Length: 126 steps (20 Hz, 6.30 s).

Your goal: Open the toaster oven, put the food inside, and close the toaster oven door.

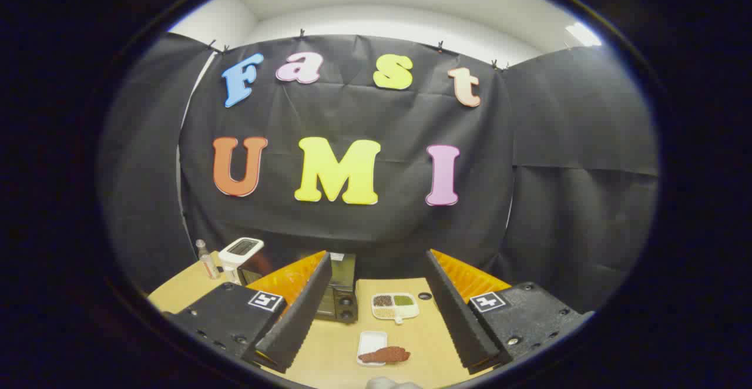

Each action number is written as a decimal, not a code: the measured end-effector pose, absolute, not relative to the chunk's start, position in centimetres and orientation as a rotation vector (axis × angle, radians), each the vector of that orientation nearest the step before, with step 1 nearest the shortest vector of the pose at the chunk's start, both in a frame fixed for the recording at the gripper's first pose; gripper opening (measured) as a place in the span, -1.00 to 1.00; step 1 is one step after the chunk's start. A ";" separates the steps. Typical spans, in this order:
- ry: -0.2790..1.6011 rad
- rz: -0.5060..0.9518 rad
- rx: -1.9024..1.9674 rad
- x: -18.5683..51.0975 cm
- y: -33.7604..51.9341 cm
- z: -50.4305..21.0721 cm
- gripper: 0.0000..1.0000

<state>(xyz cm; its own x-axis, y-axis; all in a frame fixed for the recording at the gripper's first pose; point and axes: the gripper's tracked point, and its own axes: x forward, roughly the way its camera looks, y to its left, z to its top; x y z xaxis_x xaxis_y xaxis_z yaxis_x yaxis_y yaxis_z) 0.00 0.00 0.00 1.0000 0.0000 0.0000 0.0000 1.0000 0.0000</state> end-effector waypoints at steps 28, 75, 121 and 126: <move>0.054 0.028 0.058 8.9 10.7 -4.4 1.00; 0.333 0.041 0.055 11.5 22.5 -27.3 1.00; 0.495 0.104 -0.020 12.5 -8.7 -30.0 1.00; 0.636 0.295 0.198 10.6 -7.4 -33.9 0.89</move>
